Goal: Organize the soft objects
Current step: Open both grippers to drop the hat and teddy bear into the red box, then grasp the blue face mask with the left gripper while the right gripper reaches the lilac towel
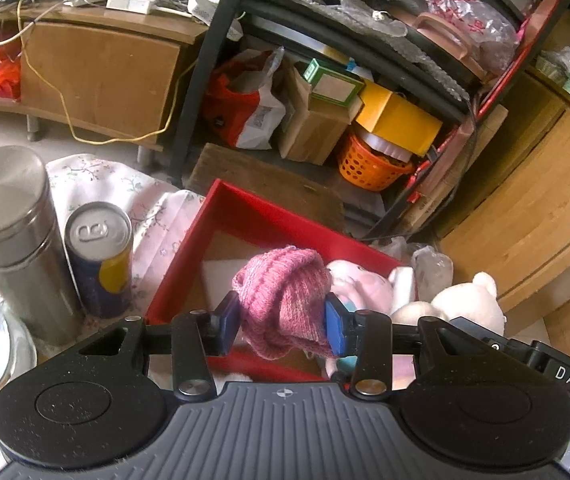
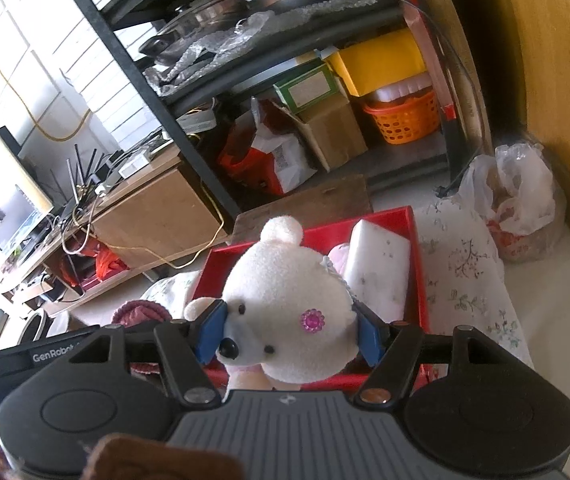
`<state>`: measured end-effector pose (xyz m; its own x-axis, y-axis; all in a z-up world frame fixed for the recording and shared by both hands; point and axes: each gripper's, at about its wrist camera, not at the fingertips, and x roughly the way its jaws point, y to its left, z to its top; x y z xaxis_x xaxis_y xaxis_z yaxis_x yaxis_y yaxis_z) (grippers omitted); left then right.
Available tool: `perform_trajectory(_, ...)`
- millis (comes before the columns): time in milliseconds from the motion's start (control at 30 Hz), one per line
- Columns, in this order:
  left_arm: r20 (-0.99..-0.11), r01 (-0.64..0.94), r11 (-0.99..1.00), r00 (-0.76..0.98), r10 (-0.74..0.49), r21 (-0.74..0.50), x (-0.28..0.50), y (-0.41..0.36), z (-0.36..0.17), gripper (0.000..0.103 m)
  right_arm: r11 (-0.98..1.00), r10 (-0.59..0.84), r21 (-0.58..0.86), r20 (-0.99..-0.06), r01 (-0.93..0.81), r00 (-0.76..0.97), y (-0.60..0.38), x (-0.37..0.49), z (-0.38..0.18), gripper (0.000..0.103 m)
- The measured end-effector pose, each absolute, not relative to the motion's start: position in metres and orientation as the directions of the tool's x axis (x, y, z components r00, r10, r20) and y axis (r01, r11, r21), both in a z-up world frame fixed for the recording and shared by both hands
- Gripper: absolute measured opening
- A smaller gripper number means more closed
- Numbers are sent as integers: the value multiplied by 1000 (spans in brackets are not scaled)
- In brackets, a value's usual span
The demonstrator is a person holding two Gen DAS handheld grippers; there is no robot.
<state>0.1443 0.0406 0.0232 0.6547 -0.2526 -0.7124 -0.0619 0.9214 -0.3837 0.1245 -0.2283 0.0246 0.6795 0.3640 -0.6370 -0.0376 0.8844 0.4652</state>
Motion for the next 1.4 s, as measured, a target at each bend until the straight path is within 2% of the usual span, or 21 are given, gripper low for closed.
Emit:
perform_trajectory(400, -756, -113, 928, 618, -213, -354, 182, 45, -7, 47, 900, 329, 435, -666, -10, 670, -217, 171, 4, 38)
perform_trajectory(467, -762, -120, 930, 613, -206, -347, 187, 45, -10, 57, 898, 334, 440, -662, -13, 671, -213, 177, 2, 39)
perform_trajectory(567, -763, -125, 929, 614, -203, -348, 189, 47, -13, 65, 898, 329, 440, -658, -9, 677, -208, 183, -1, 43)
perform_trajectory(867, -774, -109, 940, 603, -195, -322, 183, 45, -12, 75, 893, 332, 449, -648, -9, 685, -205, 186, -1, 47)
perform_trajectory(1400, -817, -31, 960, 534, -218, -277, 129, 36, -21, 76, 920, 331, 389, -718, -41, 612, -200, 124, -10, 47)
